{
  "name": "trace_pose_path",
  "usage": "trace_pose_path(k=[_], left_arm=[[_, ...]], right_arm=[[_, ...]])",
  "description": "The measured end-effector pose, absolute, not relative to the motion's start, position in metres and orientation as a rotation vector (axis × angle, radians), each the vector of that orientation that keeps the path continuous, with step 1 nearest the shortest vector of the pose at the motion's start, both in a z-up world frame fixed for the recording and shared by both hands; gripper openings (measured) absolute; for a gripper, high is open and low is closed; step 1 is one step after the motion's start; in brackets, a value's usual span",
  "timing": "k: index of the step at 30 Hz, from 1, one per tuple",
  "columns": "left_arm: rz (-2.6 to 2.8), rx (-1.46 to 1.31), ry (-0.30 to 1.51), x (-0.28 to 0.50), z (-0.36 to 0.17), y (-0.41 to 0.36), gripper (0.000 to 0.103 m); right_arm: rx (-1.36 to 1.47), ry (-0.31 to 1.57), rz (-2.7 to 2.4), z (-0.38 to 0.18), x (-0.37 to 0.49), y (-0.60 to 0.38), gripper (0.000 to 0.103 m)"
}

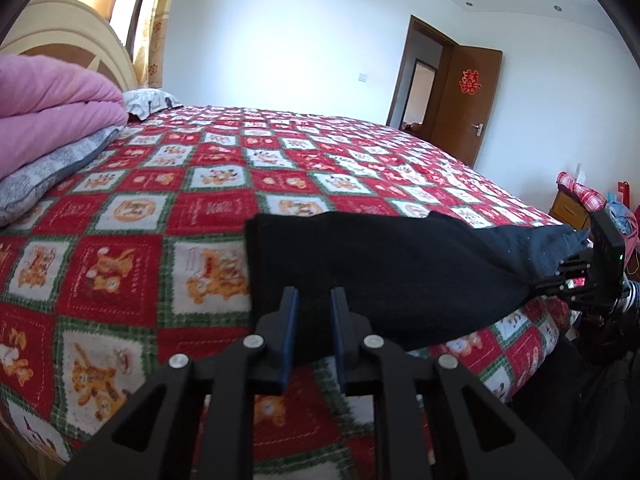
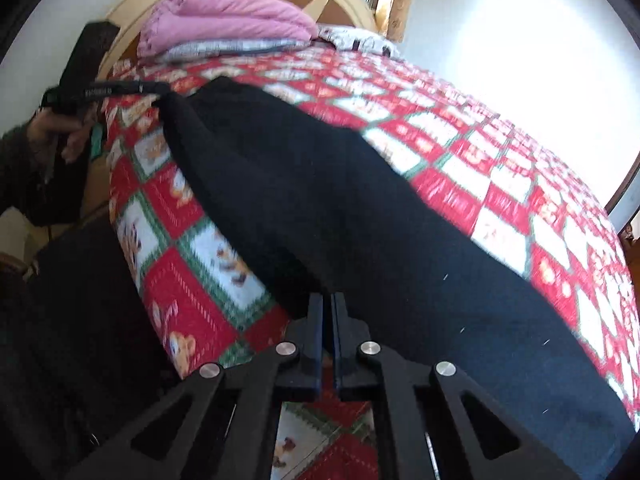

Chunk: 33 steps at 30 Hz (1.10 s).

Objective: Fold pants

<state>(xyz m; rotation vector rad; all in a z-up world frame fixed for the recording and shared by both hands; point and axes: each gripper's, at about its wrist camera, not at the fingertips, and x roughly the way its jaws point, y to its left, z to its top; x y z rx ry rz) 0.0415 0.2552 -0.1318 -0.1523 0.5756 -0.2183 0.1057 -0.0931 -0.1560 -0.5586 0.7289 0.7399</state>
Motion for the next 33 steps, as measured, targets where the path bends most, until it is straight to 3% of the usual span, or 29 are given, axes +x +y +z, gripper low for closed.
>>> trace_pose_path(k=[9,11,12,14,15,20,25,28,33], left_arm=[[-0.136,-0.211,0.548,0.038,-0.12,0.269,0.018],[-0.134,-0.169,0.52,0.036,-0.109,0.256,0.027],[-0.146,-0.156,0.507,0.036,-0.104,0.247,0.031],[-0.174,-0.145,0.507,0.039,-0.102,0.235,0.054],[-0.187,-0.138,0.515,0.042,-0.103,0.226,0.058],[-0.233,-0.108,0.587,0.054,-0.116,0.187,0.059],[-0.293,-0.094,0.581,0.064,-0.106,0.151,0.061],[-0.357,-0.099,0.565,0.076,-0.096,0.118,0.068],[-0.464,-0.067,0.571,0.092,-0.098,0.06,0.068]], right_arm=[[-0.558,0.739,0.735,-0.168,0.109,-0.092,0.007],[-0.558,0.741,0.727,-0.166,0.107,-0.092,0.016],[-0.549,0.736,0.727,-0.163,0.105,-0.092,0.025],[-0.496,0.731,0.753,-0.158,0.104,-0.095,0.036],[-0.47,0.735,0.765,-0.157,0.104,-0.096,0.042],[-0.455,0.784,0.698,-0.168,0.112,-0.099,0.043],[-0.342,0.755,0.673,-0.142,0.111,-0.131,0.043],[-0.235,0.75,0.584,-0.126,0.118,-0.17,0.043],[0.044,0.729,0.358,-0.096,0.129,-0.278,0.043]])
